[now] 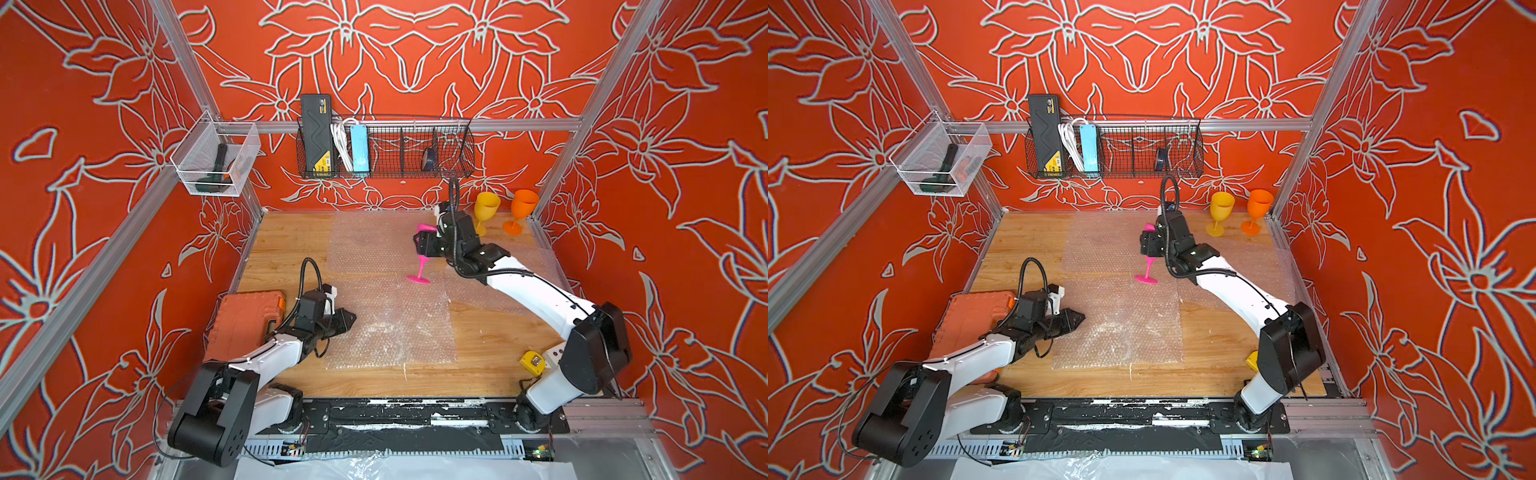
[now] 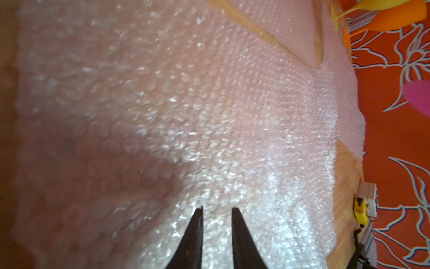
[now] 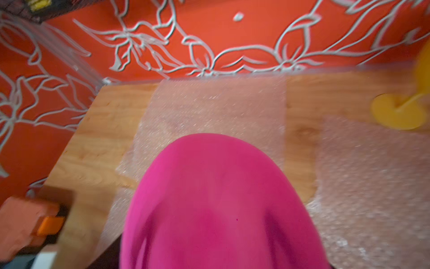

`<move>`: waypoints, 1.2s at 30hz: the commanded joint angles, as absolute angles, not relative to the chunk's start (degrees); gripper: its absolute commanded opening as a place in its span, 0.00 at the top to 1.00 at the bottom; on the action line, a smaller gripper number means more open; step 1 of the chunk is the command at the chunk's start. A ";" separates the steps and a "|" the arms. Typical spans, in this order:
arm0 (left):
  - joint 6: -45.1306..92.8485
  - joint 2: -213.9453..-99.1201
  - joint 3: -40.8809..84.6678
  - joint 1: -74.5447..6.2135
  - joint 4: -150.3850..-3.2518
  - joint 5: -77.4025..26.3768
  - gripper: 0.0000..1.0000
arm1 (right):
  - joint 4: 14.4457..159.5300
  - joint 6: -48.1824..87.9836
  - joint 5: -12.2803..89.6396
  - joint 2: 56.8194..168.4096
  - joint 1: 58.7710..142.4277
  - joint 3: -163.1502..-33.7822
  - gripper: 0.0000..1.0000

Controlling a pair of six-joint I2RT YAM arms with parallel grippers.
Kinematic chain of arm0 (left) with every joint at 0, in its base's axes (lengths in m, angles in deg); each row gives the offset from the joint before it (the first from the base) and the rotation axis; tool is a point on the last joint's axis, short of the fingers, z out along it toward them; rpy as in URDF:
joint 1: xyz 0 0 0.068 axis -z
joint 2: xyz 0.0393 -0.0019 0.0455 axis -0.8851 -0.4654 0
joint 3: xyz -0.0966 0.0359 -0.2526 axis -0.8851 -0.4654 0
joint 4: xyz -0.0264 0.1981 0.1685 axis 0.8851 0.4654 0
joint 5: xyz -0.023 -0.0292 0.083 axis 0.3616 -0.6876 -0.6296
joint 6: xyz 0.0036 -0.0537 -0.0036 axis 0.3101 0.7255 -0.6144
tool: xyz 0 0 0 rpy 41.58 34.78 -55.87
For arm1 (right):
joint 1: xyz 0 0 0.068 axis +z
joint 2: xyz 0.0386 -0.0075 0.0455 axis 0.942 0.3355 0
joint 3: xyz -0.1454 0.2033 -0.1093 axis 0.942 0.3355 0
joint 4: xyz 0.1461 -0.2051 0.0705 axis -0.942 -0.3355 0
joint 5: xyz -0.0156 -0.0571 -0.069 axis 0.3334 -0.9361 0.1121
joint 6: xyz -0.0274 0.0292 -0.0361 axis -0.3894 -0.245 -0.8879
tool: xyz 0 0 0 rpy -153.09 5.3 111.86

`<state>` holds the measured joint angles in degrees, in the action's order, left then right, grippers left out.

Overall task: Unpack wine glasses from bubble wrap
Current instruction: Pick up the wine glass from the bubble wrap, then place the wine glass at the center of the board.

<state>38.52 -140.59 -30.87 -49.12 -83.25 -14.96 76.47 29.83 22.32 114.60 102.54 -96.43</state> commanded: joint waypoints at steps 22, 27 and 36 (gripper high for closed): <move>40.42 -140.58 -25.75 -44.12 -80.50 -15.72 0.78 | 133.28 -1.10 1.63 142.19 91.51 -100.74 0.31; 40.19 -142.59 -24.75 -44.05 -80.37 -15.62 0.78 | 133.93 -0.10 2.86 147.45 89.03 -105.48 0.30; 39.43 -145.93 -21.81 -44.07 -78.67 -16.39 0.78 | 136.19 2.89 5.20 155.13 86.76 -111.89 0.30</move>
<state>40.59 -144.87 -23.62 -44.24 -79.99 -15.81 133.30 2.00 3.81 152.59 87.04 -109.35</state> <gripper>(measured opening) 0.223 0.736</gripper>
